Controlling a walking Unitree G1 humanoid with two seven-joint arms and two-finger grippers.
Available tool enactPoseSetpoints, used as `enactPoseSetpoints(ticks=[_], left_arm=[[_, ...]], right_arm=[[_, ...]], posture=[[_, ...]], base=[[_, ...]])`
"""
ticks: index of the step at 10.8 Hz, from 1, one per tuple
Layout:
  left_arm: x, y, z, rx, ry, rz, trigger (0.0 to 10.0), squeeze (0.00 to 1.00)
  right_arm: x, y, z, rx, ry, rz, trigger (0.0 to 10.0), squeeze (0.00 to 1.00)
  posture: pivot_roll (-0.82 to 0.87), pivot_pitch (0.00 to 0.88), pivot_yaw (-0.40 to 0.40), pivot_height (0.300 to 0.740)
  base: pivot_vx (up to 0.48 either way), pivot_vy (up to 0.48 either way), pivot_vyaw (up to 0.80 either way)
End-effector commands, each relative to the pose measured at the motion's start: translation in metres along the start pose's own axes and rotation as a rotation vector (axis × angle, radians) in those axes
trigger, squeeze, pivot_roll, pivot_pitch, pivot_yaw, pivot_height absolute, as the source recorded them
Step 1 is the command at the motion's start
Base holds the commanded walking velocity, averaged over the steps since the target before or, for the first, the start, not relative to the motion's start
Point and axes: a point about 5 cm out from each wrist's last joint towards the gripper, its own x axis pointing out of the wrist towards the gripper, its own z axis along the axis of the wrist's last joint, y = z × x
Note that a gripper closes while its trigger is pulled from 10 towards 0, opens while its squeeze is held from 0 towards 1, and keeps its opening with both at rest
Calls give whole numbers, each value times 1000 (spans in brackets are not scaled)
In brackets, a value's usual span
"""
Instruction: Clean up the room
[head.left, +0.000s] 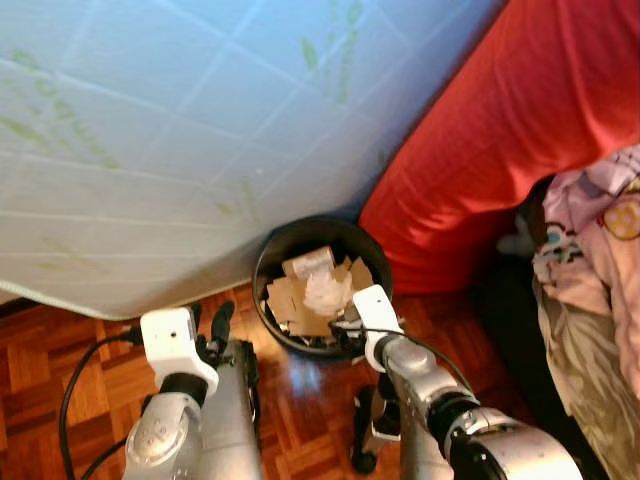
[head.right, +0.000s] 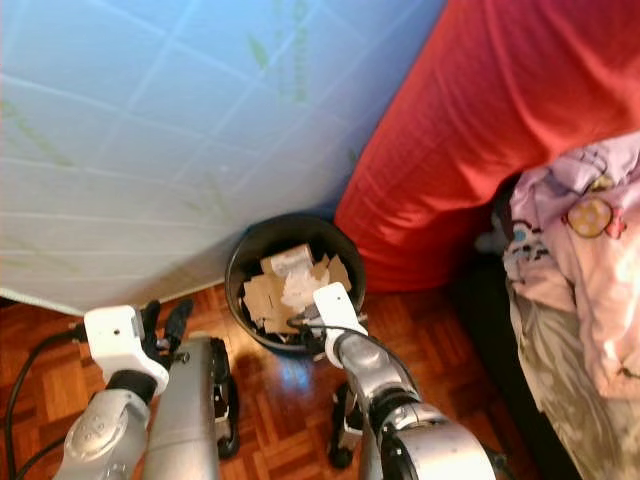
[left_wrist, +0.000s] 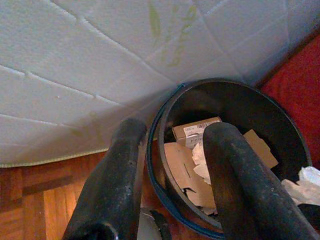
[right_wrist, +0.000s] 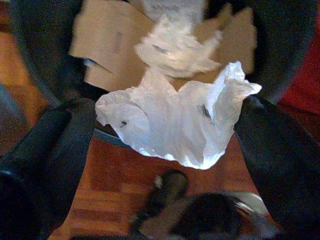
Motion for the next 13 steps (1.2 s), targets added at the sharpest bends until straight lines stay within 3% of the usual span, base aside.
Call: enactPoseSetpoints(ticks=[1, 2, 3, 4, 5, 6, 7, 8, 9, 10, 12, 13], left_arm=[[-7, 1, -6, -14, 43, 19, 10000, 0], [-8, 1, -5, -13, 45, 23, 10000, 0], [-12, 2, -2, -10, 34, 41, 10000, 0], [-15, 3, -1, -12, 35, 51, 10000, 0], [-16, 2, -1, -13, 38, 51, 10000, 0], [-16, 0, -1, -14, 41, 46, 10000, 0], [-15, 3, 1, -14, 39, 54, 10000, 0], [-15, 1, 1, -15, 38, 52, 10000, 0], [-15, 0, 2, -16, 32, 54, 10000, 0], [-14, 1, 1, -17, 33, 55, 10000, 0], [-13, -1, 1, -20, 33, 52, 10000, 0], [-12, -1, 1, -20, 33, 51, 10000, 0]], right_arm=[[1, 13, 1, 37, -44, 81, 10000, 0], [1, 15, 11, 55, -91, 95, 10000, 0], [0, 7, 40, 76, -278, 15, 10000, 0], [2, 7, 31, 159, -189, 6, 10000, 0], [2, 15, -5, 53, 63, 28, 10000, 0], [3, 22, 3, 140, -21, 95, 10000, 0], [5, 18, 43, 285, -203, 72, 10000, 0], [5, 29, 46, -137, -201, 96, 10000, 0], [3, 46, 51, -470, -279, 167, 10000, 0], [1, 51, 59, -541, -329, 178, 10000, 0], [2, 50, 58, -880, -342, 110, 10000, 0], [1, 49, 62, -953, -396, 67, 10000, 0]], posture=[[288, 596, -100, 585], [287, 609, -101, 585], [288, 616, -107, 585], [287, 625, -101, 585], [292, 616, -103, 585], [308, 617, -101, 585], [288, 624, -104, 585], [302, 616, -102, 585], [311, 611, -101, 585], [300, 599, -108, 585], [300, 595, -109, 585], [303, 589, -108, 585]], base=[[0, 0, 0], [0, 0, 0], [0, 0, 0], [0, 0, 0], [0, 0, 0], [0, 0, 0], [0, 0, 0], [0, 0, 0], [0, 0, 0], [0, 0, 0], [0, 0, 0], [0, 0, 0]])
